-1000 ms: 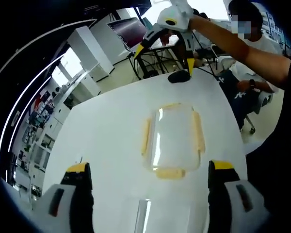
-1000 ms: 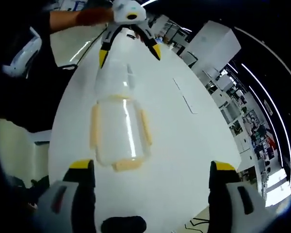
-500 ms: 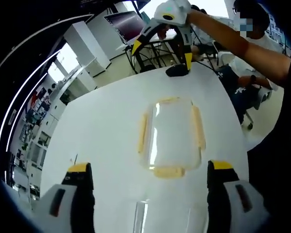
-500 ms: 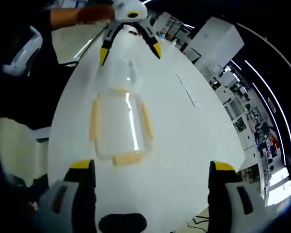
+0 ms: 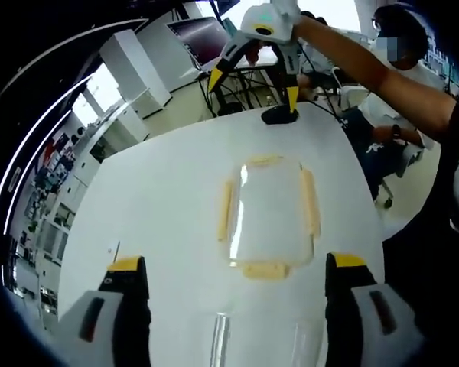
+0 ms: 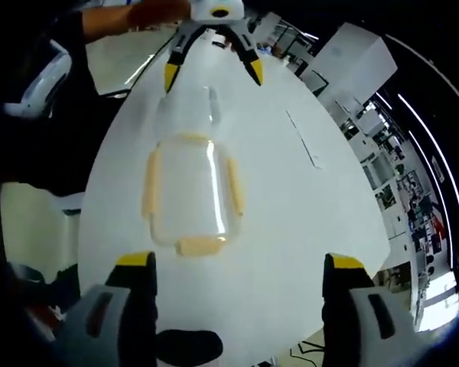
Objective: Snap each plastic latch of the storage box into its locked position after aligning the lid with the box until every specified latch is closed and the lid sits flush.
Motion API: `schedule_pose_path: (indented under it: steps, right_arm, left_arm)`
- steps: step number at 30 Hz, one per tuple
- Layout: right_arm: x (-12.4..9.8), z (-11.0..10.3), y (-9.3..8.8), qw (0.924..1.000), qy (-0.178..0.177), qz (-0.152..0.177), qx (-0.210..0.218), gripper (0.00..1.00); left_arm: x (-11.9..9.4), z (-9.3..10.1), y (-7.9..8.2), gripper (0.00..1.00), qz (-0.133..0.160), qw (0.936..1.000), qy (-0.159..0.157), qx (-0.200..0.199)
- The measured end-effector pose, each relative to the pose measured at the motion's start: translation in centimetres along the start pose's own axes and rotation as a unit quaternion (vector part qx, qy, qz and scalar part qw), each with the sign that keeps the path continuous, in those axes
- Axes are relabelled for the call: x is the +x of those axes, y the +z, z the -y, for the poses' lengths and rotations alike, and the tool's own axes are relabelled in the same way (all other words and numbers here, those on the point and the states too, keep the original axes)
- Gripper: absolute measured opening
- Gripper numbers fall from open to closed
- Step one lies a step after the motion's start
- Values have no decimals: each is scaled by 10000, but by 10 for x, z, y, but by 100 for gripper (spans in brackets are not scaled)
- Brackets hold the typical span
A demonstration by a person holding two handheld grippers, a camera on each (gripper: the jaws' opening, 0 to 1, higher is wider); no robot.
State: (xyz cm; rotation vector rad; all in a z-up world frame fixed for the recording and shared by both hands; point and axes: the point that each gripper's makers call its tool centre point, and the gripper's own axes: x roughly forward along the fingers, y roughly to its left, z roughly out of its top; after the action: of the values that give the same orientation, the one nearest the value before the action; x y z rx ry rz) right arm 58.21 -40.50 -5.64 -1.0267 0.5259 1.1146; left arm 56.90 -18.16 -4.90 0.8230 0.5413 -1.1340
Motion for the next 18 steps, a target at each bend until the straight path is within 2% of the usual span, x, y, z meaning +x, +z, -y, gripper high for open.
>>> schedule_pose_path:
  steps: [7,10,18]
  right_arm:
    - [0,-4,3,9999,138,-65,-62,88]
    - [2,-8,5,9994,307,-99,-96,89]
    - [9,-4,-1,9990,386,-221,-103,88]
  left_arm:
    - [0,1,2,95,-51,9999,4,111]
    - [4,4,-1,96,-105,9998,-83,143]
    - [11,10,-5,97,-196,9993,-220,240]
